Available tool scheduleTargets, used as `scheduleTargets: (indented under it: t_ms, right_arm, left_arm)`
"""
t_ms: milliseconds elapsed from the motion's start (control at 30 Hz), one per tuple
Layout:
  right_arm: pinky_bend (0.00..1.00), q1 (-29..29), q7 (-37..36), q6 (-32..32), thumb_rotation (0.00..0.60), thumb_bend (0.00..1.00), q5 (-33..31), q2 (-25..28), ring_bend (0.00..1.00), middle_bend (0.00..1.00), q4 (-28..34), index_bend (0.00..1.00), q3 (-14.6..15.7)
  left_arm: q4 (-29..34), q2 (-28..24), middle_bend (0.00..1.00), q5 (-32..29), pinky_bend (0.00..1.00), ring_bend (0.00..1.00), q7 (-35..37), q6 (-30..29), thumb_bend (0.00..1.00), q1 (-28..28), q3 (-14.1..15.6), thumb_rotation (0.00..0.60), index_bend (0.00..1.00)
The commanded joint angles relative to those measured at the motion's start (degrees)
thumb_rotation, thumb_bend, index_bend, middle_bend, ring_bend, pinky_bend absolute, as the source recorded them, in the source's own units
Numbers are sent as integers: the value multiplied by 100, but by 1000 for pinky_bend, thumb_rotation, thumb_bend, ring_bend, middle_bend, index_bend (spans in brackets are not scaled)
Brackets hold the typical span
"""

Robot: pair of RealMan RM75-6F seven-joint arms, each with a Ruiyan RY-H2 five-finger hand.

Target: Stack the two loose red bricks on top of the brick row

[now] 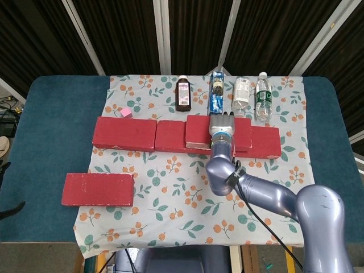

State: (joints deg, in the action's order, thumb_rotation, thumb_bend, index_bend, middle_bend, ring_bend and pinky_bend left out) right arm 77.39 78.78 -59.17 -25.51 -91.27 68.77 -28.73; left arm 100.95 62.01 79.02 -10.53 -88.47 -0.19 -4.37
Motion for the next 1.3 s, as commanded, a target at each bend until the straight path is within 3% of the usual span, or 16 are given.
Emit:
scheduleTargets:
  t_ms: [33, 1000, 1300]
  right_arm:
    - [0, -34, 26, -1, 600, 151, 3, -19, 92, 289, -30, 236, -31]
    - [0, -241, 143, 75, 600, 150, 203, -164, 92, 288, -98, 235, -270]
    - [0, -274, 222, 97, 600, 150, 93, -162, 6, 171, -77, 165, -355]
  left_arm:
    - [2, -2, 52, 4, 136, 0, 8, -12, 0, 6, 2, 600, 119]
    - [-4, 15, 52, 11, 136, 0, -21, -35, 0, 1, 11, 600, 119]
    - [-1, 14, 52, 6, 136, 0, -11, -28, 0, -2, 13, 600, 118]
